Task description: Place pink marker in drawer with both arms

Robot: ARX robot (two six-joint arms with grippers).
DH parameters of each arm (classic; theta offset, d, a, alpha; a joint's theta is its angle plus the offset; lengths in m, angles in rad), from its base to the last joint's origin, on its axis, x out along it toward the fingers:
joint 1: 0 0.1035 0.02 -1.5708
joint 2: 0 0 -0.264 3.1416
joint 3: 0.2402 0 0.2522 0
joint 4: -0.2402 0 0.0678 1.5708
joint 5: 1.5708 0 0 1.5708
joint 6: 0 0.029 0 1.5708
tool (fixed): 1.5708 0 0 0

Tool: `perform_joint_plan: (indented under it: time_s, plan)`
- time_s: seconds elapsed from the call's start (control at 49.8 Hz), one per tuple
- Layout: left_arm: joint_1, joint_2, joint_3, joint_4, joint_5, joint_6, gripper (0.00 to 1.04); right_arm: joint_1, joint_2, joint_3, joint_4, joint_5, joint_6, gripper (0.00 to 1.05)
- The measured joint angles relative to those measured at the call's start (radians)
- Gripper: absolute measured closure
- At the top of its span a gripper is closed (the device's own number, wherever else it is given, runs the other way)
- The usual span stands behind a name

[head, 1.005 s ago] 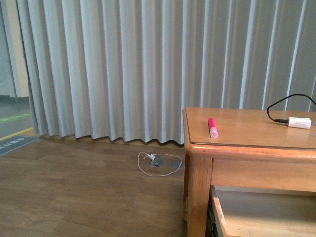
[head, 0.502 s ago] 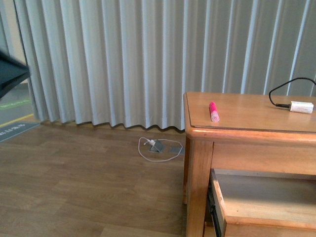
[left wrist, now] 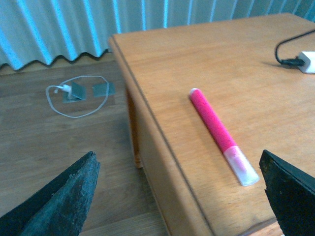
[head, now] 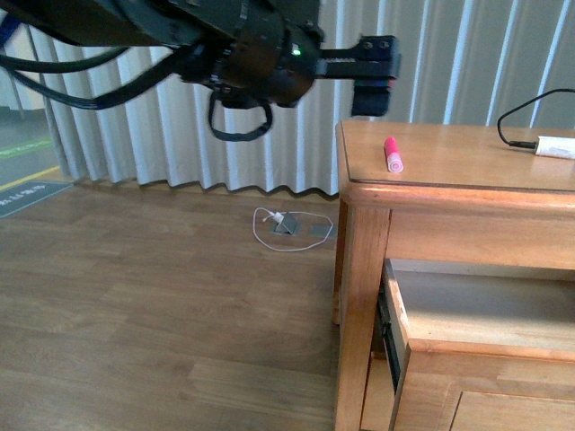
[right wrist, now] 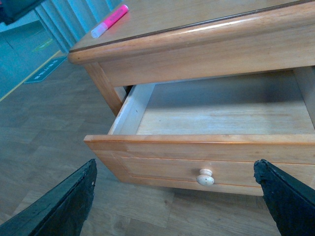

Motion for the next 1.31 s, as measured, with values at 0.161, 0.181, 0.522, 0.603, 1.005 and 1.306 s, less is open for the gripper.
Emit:
perform_joint_plan:
  time_s: [0.161, 0.181, 0.522, 0.603, 1.005, 1.306]
  plan:
    - [-0.052, 0.134, 0.140, -0.063, 0.011, 0.021, 0.06, 0.000, 0.000, 0.000, 0.000, 0.000, 0.000, 0.08]
    - [-0.058, 0.150, 0.158, -0.071, 0.008, 0.022, 0.06, 0.000, 0.000, 0.000, 0.000, 0.000, 0.000, 0.08]
    - [-0.096, 0.310, 0.386, -0.210, -0.053, 0.020, 0.06, 0.000, 0.000, 0.000, 0.000, 0.000, 0.000, 0.08]
    - [-0.096, 0.322, 0.410, -0.237, -0.070, 0.015, 0.06, 0.000, 0.000, 0.000, 0.000, 0.000, 0.000, 0.08]
    - [-0.096, 0.334, 0.462, -0.349, -0.082, 0.016, 0.06, 0.000, 0.000, 0.000, 0.000, 0.000, 0.000, 0.08]
    - [-0.094, 0.334, 0.468, -0.374, -0.098, 0.020, 0.44, 0.000, 0.000, 0.000, 0.000, 0.000, 0.000, 0.08]
